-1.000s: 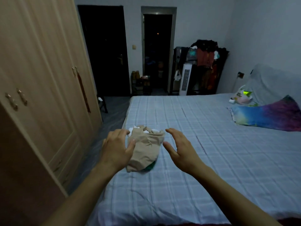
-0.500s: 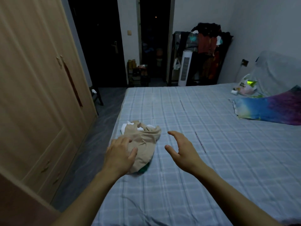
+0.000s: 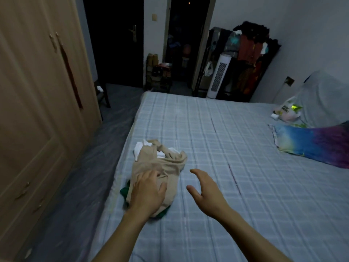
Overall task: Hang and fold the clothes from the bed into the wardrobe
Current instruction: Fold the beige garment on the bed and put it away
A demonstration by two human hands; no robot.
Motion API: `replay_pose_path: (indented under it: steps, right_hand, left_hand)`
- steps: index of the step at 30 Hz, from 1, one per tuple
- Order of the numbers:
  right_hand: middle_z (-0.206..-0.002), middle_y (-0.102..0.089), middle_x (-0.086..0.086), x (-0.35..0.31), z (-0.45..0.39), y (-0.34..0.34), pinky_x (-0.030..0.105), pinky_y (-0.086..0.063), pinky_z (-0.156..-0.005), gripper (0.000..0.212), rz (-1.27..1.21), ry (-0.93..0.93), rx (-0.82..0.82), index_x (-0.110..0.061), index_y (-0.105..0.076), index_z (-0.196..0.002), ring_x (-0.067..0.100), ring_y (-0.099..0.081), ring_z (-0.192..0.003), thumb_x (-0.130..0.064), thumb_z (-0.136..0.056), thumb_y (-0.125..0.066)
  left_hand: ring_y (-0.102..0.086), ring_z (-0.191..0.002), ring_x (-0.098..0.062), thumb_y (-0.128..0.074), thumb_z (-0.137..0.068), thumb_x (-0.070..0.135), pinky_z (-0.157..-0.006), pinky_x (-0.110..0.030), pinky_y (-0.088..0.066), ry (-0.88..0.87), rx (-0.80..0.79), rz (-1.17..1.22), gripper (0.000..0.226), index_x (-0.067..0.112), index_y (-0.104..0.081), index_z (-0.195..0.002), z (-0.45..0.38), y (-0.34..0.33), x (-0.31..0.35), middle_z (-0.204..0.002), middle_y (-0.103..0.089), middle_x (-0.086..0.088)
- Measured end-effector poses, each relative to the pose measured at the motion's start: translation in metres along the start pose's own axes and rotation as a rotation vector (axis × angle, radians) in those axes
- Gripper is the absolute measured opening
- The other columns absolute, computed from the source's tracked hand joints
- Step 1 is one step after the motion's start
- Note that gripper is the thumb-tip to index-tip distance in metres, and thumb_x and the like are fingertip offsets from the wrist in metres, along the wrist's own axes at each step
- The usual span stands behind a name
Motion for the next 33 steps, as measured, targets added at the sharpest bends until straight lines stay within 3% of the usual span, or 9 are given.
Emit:
replay_pose_path:
  steps: [7, 12, 20, 33]
  right_hand:
    - [-0.15, -0.04, -0.007, 0.038, -0.042, -0.011, 0.018, -0.025, -0.11, 0.055, -0.058, 0.008, -0.02, -0.02, -0.037, -0.148, 0.008, -0.038, -0.137, -0.038, -0.098, -0.054]
    - [-0.151, -0.04, -0.004, 0.079, -0.072, -0.016, 0.031, -0.031, -0.115, 0.056, -0.122, 0.021, -0.075, -0.019, -0.036, -0.148, 0.011, -0.037, -0.138, -0.039, -0.098, -0.053]
    - [-0.145, -0.046, -0.002, 0.113, -0.127, -0.035, 0.031, -0.035, -0.111, 0.052, -0.212, 0.021, -0.155, -0.017, -0.04, -0.145, 0.013, -0.043, -0.133, -0.036, -0.098, -0.055]
    - [-0.142, -0.049, -0.003, 0.126, -0.219, -0.088, 0.031, -0.037, -0.109, 0.05, -0.193, 0.008, -0.22, -0.017, -0.043, -0.142, 0.014, -0.046, -0.13, -0.031, -0.097, -0.058]
  left_hand:
    - [-0.054, -0.111, -0.023, -0.061, -0.092, 0.034, -0.095, -0.036, -0.044, 0.053, -0.031, 0.003, 0.028, 0.015, -0.062, -0.113, -0.033, -0.041, -0.004, -0.118, -0.061, -0.005]
    - [-0.051, -0.113, -0.023, -0.059, -0.093, 0.038, -0.091, -0.032, -0.04, 0.14, -0.022, -0.111, 0.033, 0.017, -0.061, -0.119, -0.055, -0.059, -0.005, -0.122, -0.061, -0.004]
    - [-0.05, -0.116, -0.018, -0.058, -0.094, 0.036, -0.095, -0.031, -0.041, 0.328, -0.005, -0.039, 0.034, 0.019, -0.058, -0.123, -0.062, -0.105, -0.004, -0.127, -0.058, 0.0]
    - [-0.053, -0.114, -0.02, -0.057, -0.094, 0.038, -0.095, -0.032, -0.042, 0.365, -0.083, -0.083, 0.032, 0.02, -0.059, -0.119, -0.146, -0.126, -0.091, -0.123, -0.06, -0.002]
Point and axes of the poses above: each hand's wrist, its own z-axis away from the middle knuckle, its own y-axis out of the back of the hand, x = y × z, the point moved 6 cm from there along -z, towards the middle knuckle
